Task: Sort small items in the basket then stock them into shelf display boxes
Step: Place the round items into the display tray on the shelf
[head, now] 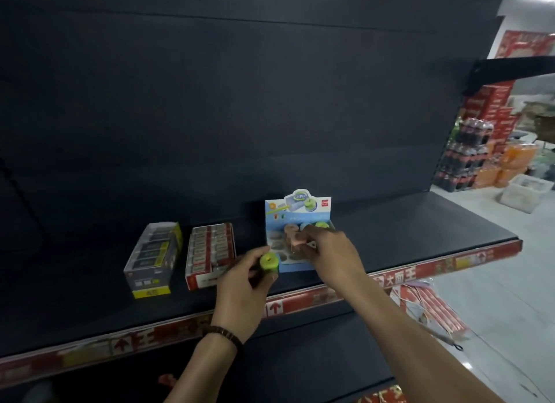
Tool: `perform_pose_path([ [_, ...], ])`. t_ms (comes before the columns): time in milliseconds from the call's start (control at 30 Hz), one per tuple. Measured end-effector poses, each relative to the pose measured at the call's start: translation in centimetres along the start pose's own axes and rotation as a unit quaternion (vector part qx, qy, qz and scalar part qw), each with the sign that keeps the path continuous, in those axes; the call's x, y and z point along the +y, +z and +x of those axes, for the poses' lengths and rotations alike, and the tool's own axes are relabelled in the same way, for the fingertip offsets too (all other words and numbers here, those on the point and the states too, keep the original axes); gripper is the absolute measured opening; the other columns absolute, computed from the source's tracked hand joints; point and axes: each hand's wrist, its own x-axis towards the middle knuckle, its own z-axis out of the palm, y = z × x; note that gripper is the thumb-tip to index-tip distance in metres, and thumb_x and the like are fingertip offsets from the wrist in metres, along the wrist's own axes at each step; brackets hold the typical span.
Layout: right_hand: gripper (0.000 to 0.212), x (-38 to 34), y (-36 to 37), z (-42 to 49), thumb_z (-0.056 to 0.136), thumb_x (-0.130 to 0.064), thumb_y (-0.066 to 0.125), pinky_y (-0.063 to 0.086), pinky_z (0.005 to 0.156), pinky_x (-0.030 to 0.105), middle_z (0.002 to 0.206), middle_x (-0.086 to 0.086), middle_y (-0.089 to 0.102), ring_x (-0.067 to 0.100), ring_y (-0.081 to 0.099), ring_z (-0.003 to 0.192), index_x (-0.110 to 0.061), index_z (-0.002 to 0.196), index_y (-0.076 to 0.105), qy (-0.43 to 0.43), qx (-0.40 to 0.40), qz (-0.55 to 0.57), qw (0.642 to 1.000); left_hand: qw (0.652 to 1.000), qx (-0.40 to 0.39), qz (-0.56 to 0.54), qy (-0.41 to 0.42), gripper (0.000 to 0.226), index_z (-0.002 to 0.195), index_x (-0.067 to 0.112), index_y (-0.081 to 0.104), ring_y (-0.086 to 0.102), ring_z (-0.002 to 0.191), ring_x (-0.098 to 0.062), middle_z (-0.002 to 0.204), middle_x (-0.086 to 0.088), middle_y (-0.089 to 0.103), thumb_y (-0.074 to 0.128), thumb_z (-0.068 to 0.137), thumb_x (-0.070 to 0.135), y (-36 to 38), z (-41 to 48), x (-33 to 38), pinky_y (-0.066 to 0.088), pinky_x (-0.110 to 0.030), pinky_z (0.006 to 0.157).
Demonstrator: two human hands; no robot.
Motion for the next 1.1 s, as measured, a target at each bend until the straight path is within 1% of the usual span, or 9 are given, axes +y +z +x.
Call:
perform_pose_path([
  [200, 0.014, 0.9, 1.3, 0.0, 0.089, -0.029, 0.078, 0.055, 0.078, 0.040, 0.106, -0.001, 0.073, 0.032, 0.062, 0.107, -0.021, 0.101, 0.079, -0.076, 0.036, -0.022, 0.996, 0.999, 0.027, 0.010, 0.028, 0.046, 0.122, 0.040, 0.068, 0.068, 0.105, 0.002, 0.109, 0.024, 0.073, 0.083, 0.088, 0.012, 0.1, 0.3, 0.6, 0.056, -0.024, 0.094],
  [300, 0.008, 1.3, 1.7, 0.2, 0.086, -0.029, 0.080, 0.043, 0.079, 0.034, 0.097, -0.004, 0.076, 0.032, 0.063, 0.099, -0.024, 0.091, 0.082, -0.118, 0.062, -0.061, 0.989, 0.999, 0.029, 0.000, 0.021, 0.043, 0.116, 0.040, 0.069, 0.069, 0.102, 0.001, 0.106, 0.025, 0.073, 0.083, 0.088, 0.011, 0.2, 0.1, 0.8, 0.058, -0.027, 0.094],
  [433, 0.023, 1.0, 0.3, 0.2, 0.098, -0.034, 0.059, 0.034, 0.087, 0.036, 0.113, -0.012, 0.074, 0.025, 0.054, 0.113, -0.033, 0.110, 0.078, -0.144, 0.012, -0.091, 0.985, 0.999, 0.020, -0.014, 0.048, 0.045, 0.122, 0.037, 0.073, 0.070, 0.106, 0.002, 0.111, 0.023, 0.075, 0.080, 0.090, 0.007, 0.1, 0.3, 1.2, 0.058, -0.027, 0.097],
  [500, 0.024, 0.4, -0.7, -0.3, 0.094, -0.029, 0.059, 0.032, 0.084, 0.034, 0.109, -0.013, 0.074, 0.021, 0.056, 0.111, -0.032, 0.108, 0.077, -0.154, 0.036, -0.036, 0.987, 0.998, 0.010, -0.012, 0.061, 0.049, 0.128, 0.036, 0.072, 0.069, 0.112, 0.001, 0.118, 0.022, 0.075, 0.077, 0.092, 0.004, 0.1, 0.6, 1.3, 0.056, -0.027, 0.101],
  [600, 0.015, -1.1, -2.1, -1.5, 0.090, -0.019, 0.076, 0.046, 0.087, 0.026, 0.105, -0.018, 0.074, 0.007, 0.065, 0.101, -0.027, 0.102, 0.079, -0.134, 0.104, 0.152, 0.974, 0.996, 0.007, -0.019, 0.082, 0.055, 0.132, 0.035, 0.070, 0.067, 0.117, 0.001, 0.124, 0.020, 0.073, 0.074, 0.092, -0.002, 0.4, 1.0, 1.6, 0.056, -0.030, 0.104],
  [667, 0.025, -1.8, -2.5, -2.0, 0.085, -0.016, 0.087, 0.049, 0.088, 0.016, 0.106, -0.018, 0.075, 0.004, 0.069, 0.099, -0.025, 0.107, 0.079, -0.131, 0.089, 0.232, 0.960, 0.994, 0.003, -0.023, 0.110, 0.060, 0.130, 0.040, 0.070, 0.068, 0.118, 0.000, 0.124, 0.021, 0.073, 0.074, 0.091, -0.005, 0.7, 1.4, 2.3, 0.055, -0.028, 0.104],
  [867, 0.026, -0.4, -2.4, -1.4, 0.079, -0.011, 0.091, 0.054, 0.077, 0.020, 0.098, -0.016, 0.075, 0.007, 0.072, 0.087, -0.021, 0.101, 0.081, -0.118, 0.109, 0.236, 0.958, 0.990, -0.014, -0.076, 0.117, 0.071, 0.131, 0.037, 0.065, 0.072, 0.113, -0.006, 0.121, 0.014, 0.076, 0.075, 0.085, -0.016, 2.5, 2.9, 3.1, 0.056, -0.029, 0.100],
  [967, 0.025, 1.0, -3.2, -0.5, 0.082, -0.003, 0.087, 0.049, 0.073, 0.014, 0.091, -0.015, 0.074, 0.005, 0.070, 0.080, -0.019, 0.099, 0.082, -0.095, 0.130, 0.213, 0.964, 0.983, 0.018, 0.056, 0.176, 0.056, 0.128, 0.036, 0.067, 0.068, 0.105, 0.000, 0.117, 0.018, 0.073, 0.081, 0.087, 0.002, 3.2, 3.3, 2.1, 0.056, -0.021, 0.092],
  [1100, 0.024, 4.2, -3.7, 1.3, 0.082, -0.002, 0.084, 0.038, 0.067, 0.003, 0.077, -0.021, 0.065, -0.002, 0.063, 0.072, -0.021, 0.097, 0.082, -0.025, 0.161, 0.138, 0.977, 0.911, 0.052, 0.308, 0.270, 0.025, 0.107, 0.029, 0.077, 0.060, 0.104, -0.021, 0.107, 0.013, 0.070, 0.083, 0.085, 0.019, 3.7, 3.2, -0.8, 0.050, -0.043, 0.094],
])
